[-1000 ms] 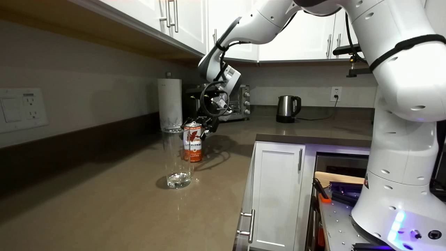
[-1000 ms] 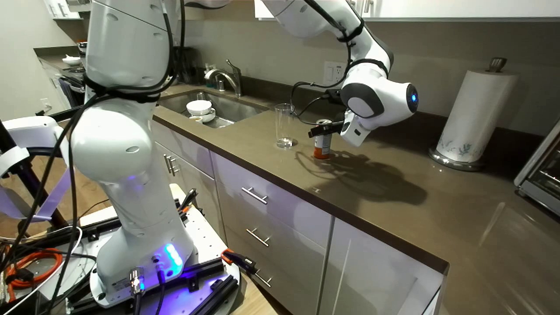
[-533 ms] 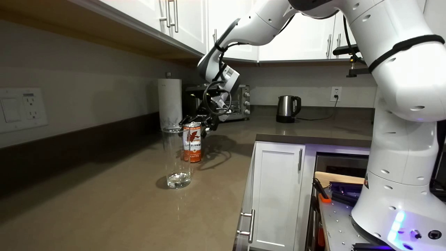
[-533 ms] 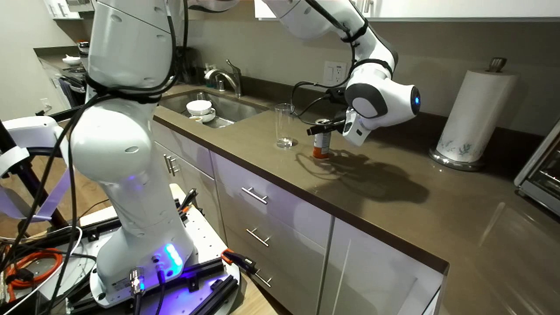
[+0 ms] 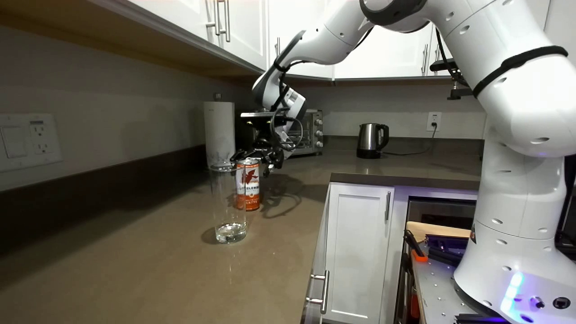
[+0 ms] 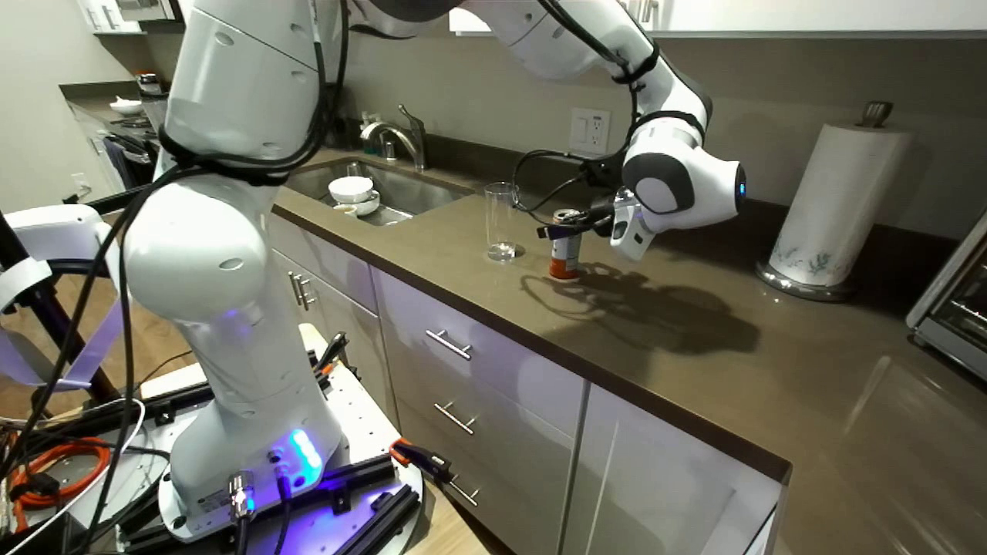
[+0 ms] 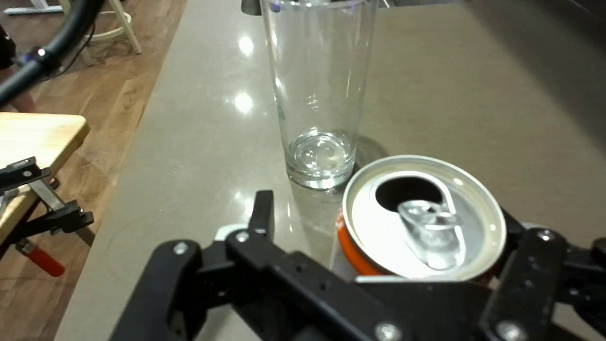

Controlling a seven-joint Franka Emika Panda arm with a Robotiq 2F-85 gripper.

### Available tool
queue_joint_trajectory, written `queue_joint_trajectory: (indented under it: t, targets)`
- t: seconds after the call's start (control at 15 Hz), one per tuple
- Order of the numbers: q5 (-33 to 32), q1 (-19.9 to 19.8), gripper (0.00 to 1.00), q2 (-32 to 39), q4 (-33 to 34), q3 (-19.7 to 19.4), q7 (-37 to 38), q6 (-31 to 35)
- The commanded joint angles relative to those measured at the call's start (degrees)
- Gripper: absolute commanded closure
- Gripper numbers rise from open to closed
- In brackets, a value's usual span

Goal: Pick up the can, pour its contents in the glass cup and put it down

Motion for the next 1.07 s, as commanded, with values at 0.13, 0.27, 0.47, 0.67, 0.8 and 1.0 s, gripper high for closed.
queue_joint_trajectory:
  t: [0.13, 0.27, 0.47, 0.67, 0.8, 1.0]
  targets:
    - [-1.6, -0.7, 0.00, 2.8, 3.9, -0.2, -2.7, -4.4]
    - [-1.4, -0.7, 0.06, 3.2, 4.2, -0.2, -2.7, -4.6]
    - [-1.1, -0.7, 0.29, 3.4, 4.5, -0.3, -2.5, -4.4]
    - [-0.7, -0.7, 0.36, 3.2, 4.3, -0.5, -2.2, -3.7]
    - [-0.2, -0.7, 0.34, 2.8, 3.8, -0.9, -1.7, -2.9]
    - [1.5, -0.5, 0.45, 1.6, 2.1, -1.8, -0.6, -0.1]
